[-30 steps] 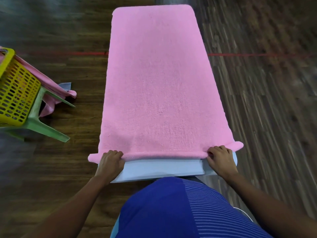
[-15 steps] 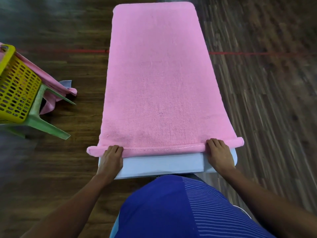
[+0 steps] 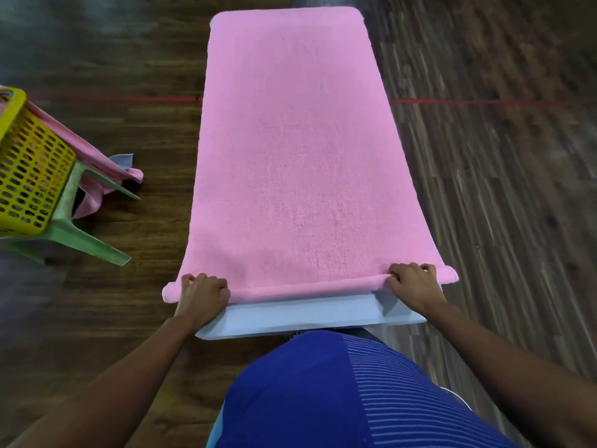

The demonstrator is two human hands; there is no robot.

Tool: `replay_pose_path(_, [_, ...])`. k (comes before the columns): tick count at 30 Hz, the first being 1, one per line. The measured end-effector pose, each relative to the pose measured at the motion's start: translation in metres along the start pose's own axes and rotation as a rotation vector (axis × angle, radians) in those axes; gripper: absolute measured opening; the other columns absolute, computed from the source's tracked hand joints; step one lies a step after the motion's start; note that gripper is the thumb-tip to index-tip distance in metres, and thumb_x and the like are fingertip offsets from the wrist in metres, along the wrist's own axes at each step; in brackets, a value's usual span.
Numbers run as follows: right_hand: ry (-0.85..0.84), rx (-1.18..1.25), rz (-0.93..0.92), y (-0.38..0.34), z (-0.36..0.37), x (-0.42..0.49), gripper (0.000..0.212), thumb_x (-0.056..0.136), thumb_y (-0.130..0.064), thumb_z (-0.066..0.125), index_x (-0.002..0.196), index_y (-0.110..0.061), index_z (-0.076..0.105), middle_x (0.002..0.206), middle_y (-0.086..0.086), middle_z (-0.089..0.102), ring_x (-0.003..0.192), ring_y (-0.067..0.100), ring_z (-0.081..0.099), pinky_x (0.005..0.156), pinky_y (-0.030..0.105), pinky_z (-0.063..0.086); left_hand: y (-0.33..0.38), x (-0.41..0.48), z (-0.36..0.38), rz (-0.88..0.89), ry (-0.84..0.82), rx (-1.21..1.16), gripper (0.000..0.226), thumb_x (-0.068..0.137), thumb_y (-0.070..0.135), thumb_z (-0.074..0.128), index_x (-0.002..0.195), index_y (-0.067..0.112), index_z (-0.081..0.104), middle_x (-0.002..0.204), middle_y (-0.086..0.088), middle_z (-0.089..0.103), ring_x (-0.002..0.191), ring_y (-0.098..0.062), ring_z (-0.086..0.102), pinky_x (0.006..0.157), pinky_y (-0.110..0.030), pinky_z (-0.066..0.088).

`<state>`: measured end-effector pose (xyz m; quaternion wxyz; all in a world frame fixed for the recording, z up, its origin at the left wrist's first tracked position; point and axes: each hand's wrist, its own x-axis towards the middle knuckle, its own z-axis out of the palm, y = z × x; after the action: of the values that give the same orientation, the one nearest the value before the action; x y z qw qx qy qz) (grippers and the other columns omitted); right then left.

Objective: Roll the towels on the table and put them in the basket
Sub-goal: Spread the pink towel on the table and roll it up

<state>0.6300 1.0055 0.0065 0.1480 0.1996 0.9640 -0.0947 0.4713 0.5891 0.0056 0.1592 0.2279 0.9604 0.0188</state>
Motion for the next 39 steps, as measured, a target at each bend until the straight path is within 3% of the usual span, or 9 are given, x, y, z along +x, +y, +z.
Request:
replay_pose_path(5, [0.214, -0.044, -0.029, -0.004, 0.010, -0.002, 0.017, 0.077, -0.015, 0.072, 0.092, -0.013, 0.064, 0.094, 0.010, 0.061, 0.083, 0.033, 0.053, 0.073, 0.042, 0.040, -0.001, 0.002, 0.001, -0.030, 0.203, -0.044, 0.015, 0.078, 0.008, 0.065, 0.092, 0.011, 0.058, 0.087, -0.009, 0.057, 0.081, -0.029, 0.049, 0.073, -0.046, 0.038])
replay_pose_path(10, [0.306, 0.068, -0.180, 0.000, 0.023, -0.006, 0.022, 0.071, 0.005, 0.073, 0.084, -0.010, 0.063, 0.087, 0.007, 0.061, 0.073, 0.026, 0.049, 0.061, 0.035, 0.038, 0.007, -0.006, 0.016, 0.050, 0.198, -0.105, 0.025, 0.069, -0.005, 0.071, 0.091, 0.004, 0.062, 0.085, -0.012, 0.059, 0.075, -0.030, 0.052, 0.064, -0.042, 0.045])
replay_pose_path(13, [0.270, 0.079, -0.172, -0.003, 0.026, -0.011, 0.021, 0.078, -0.001, 0.070, 0.096, -0.009, 0.065, 0.099, 0.009, 0.066, 0.084, 0.028, 0.058, 0.073, 0.040, 0.050, 0.008, -0.016, 0.024, 0.075, 0.142, -0.086, 0.046, 0.062, -0.001, 0.073, 0.107, -0.001, 0.063, 0.104, -0.017, 0.063, 0.092, -0.036, 0.056, 0.076, -0.048, 0.051])
replay_pose_path(16, [0.232, 0.090, -0.155, -0.001, 0.023, -0.007, 0.027, 0.076, -0.002, 0.070, 0.102, -0.010, 0.065, 0.102, 0.007, 0.068, 0.091, 0.029, 0.062, 0.081, 0.041, 0.051, 0.009, -0.013, 0.024, 0.017, 0.130, -0.130, 0.039, 0.068, -0.002, 0.071, 0.106, -0.001, 0.067, 0.103, -0.017, 0.066, 0.096, -0.035, 0.058, 0.081, -0.049, 0.050])
replay_pose_path(22, [0.129, 0.028, -0.082, -0.003, 0.006, 0.002, 0.020, 0.083, -0.013, 0.063, 0.102, -0.015, 0.068, 0.096, 0.004, 0.069, 0.088, 0.030, 0.059, 0.073, 0.038, 0.038, 0.013, -0.002, 0.009, 0.005, 0.122, -0.182, 0.004, 0.075, 0.001, 0.063, 0.077, 0.003, 0.067, 0.074, -0.013, 0.066, 0.070, -0.027, 0.054, 0.070, -0.044, 0.048])
replay_pose_path(25, [0.009, -0.028, -0.060, 0.000, -0.001, 0.006, 0.027, 0.089, -0.025, 0.053, 0.112, -0.022, 0.067, 0.105, 0.001, 0.067, 0.101, 0.027, 0.053, 0.082, 0.039, 0.034, 0.012, -0.001, -0.001, 0.029, 0.096, -0.169, 0.021, 0.080, 0.010, 0.053, 0.060, 0.015, 0.049, 0.056, -0.007, 0.056, 0.056, -0.019, 0.040, 0.068, -0.042, 0.047])
replay_pose_path(30, [-0.203, -0.008, 0.022, 0.000, -0.005, 0.013, 0.031, 0.093, -0.029, 0.041, 0.113, -0.025, 0.063, 0.115, 0.003, 0.059, 0.108, 0.023, 0.044, 0.088, 0.041, 0.027, 0.009, 0.010, -0.006, -0.051, 0.010, -0.217, 0.009, 0.091, 0.013, 0.046, 0.086, 0.018, 0.053, 0.069, 0.001, 0.056, 0.067, -0.019, 0.049, 0.095, -0.045, 0.033])
replay_pose_path(35, [0.173, 0.066, 0.020, -0.002, 0.002, 0.011, 0.012, 0.084, -0.012, 0.064, 0.095, -0.006, 0.063, 0.093, 0.015, 0.057, 0.085, 0.036, 0.052, 0.069, 0.040, 0.037, 0.005, 0.010, 0.007, -0.030, 0.217, -0.156, 0.009, 0.081, 0.005, 0.055, 0.088, 0.008, 0.060, 0.084, -0.010, 0.056, 0.080, -0.032, 0.051, 0.072, -0.046, 0.038])
replay_pose_path(39, [0.219, 0.129, -0.047, -0.006, 0.010, 0.000, 0.008, 0.080, 0.000, 0.063, 0.087, -0.003, 0.062, 0.084, 0.012, 0.060, 0.076, 0.034, 0.053, 0.063, 0.040, 0.040, 0.008, 0.001, 0.018, 0.043, 0.227, -0.213, 0.021, 0.078, -0.002, 0.054, 0.095, 0.000, 0.065, 0.088, -0.015, 0.062, 0.079, -0.035, 0.054, 0.068, -0.045, 0.046])
